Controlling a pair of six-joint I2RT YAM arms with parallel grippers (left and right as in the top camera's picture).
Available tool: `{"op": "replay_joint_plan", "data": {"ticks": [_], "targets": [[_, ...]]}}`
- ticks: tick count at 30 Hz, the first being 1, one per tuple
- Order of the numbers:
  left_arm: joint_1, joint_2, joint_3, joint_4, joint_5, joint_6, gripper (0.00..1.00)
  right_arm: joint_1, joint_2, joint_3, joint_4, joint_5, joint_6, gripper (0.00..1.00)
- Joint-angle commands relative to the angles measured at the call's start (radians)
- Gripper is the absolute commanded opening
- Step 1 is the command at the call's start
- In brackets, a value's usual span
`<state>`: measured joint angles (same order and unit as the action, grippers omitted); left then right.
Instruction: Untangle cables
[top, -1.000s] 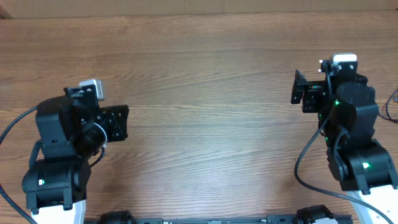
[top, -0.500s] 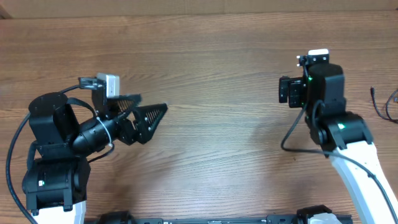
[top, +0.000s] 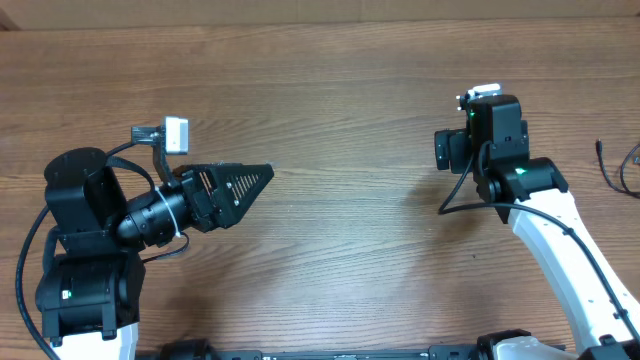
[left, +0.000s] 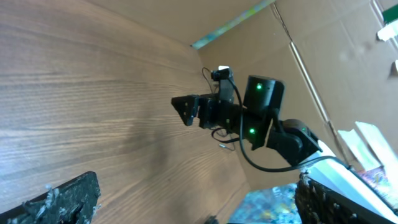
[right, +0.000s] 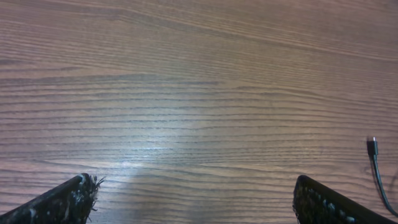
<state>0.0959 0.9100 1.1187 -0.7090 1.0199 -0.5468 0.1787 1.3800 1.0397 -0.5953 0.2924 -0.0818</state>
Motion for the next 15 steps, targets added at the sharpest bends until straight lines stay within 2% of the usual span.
{"op": "replay_joint_plan", "data": {"ticks": [1,4,8,15], "targets": [[-0.001,-0.007,0.010,0.003,0.018,-0.093,1.00,0.002,0.015,0.009,0.003,0.010,0.007,1.00],[-0.001,-0.007,0.010,0.003,-0.037,-0.112,1.00,0.002,0.021,0.009,0.003,0.010,0.007,1.00],[-0.013,-0.015,0.010,0.010,-0.117,0.068,1.00,0.002,0.021,0.009,0.003,0.010,0.007,1.00],[-0.086,-0.148,0.010,0.068,-0.241,0.189,1.00,0.002,0.021,0.009,0.003,0.010,0.007,1.00]]}}
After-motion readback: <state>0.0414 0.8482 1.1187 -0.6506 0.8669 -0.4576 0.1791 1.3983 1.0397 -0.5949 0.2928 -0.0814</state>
